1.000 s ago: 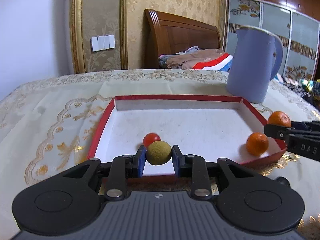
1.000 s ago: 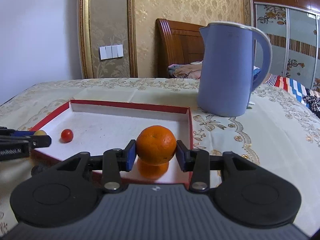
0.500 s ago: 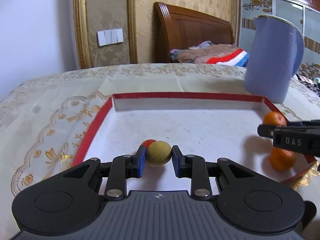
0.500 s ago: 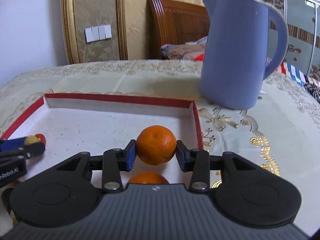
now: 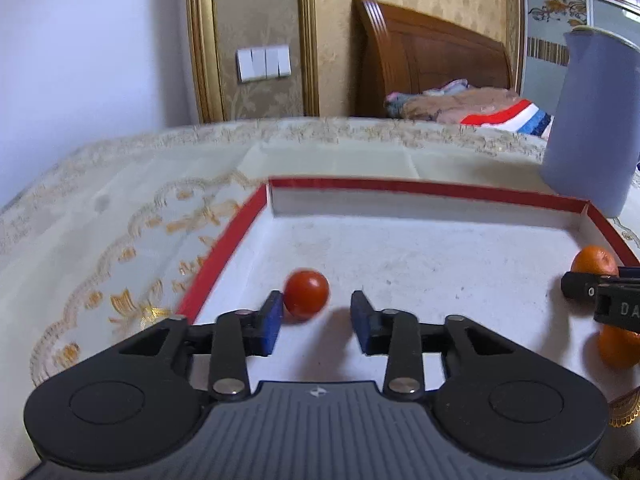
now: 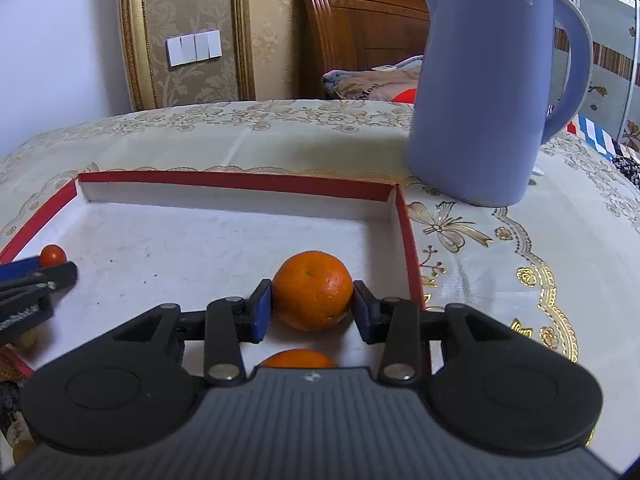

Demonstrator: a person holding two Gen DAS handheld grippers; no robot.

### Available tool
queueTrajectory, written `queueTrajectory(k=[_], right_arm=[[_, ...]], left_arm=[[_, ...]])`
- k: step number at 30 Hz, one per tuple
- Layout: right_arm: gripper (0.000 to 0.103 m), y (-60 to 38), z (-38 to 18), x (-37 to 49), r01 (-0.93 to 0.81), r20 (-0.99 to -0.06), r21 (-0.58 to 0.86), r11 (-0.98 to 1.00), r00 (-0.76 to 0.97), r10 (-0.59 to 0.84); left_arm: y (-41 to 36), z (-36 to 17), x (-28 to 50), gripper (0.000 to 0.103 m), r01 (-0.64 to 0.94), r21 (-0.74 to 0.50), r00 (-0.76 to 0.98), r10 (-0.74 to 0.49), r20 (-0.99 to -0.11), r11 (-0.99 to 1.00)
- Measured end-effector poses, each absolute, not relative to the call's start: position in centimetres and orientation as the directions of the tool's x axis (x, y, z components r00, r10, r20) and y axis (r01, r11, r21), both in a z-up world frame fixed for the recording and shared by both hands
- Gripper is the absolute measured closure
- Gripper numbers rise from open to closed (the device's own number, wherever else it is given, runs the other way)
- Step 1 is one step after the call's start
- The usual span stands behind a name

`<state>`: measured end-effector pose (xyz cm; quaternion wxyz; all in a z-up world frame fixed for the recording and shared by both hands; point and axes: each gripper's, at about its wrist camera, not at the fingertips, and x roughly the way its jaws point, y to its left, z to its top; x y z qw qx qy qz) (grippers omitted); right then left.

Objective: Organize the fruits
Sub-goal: 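Carry both fruits into the box lid and open both grippers, then withdraw both open grippers from the box lid toward the loose items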

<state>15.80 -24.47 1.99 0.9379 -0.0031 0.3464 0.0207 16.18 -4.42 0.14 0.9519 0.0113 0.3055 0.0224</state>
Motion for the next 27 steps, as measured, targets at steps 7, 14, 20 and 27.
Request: queueTrajectory(k=[7,14,20,27], right_arm=[[0.063,-24.2,2.1,15.7,-0.074,-0.653,0.022,0.997,0.754,0.071],[0.063,-24.1,2.1,15.3,-0.071,-0.647,0.022,0.997,0.759,0.068],[0.027,-24.3,3.1,13.9,-0.044,-0.575,0.002,0.999,0.817,0.037],[0.027,-24.4,3.5,11.4,-0.033,-0.513,-0.032,0.999,0.858,0.012]], left_arm=[[-4.9,0.2,16.1,0.045,-0.001,0.023,0.807,0.014,-0.591,1.000],[-4.9,0.1,16.1,0.044,-0.008,0.024,0.805,0.021,-0.593,1.000],[-4.8,0.2,15.6,0.037,-0.021,0.037,0.818,0.038,-0.574,0.999],[-3.7,0.9,14.0,0.035,-0.046,0.013,0.850,0.047,-0.524,0.999]])
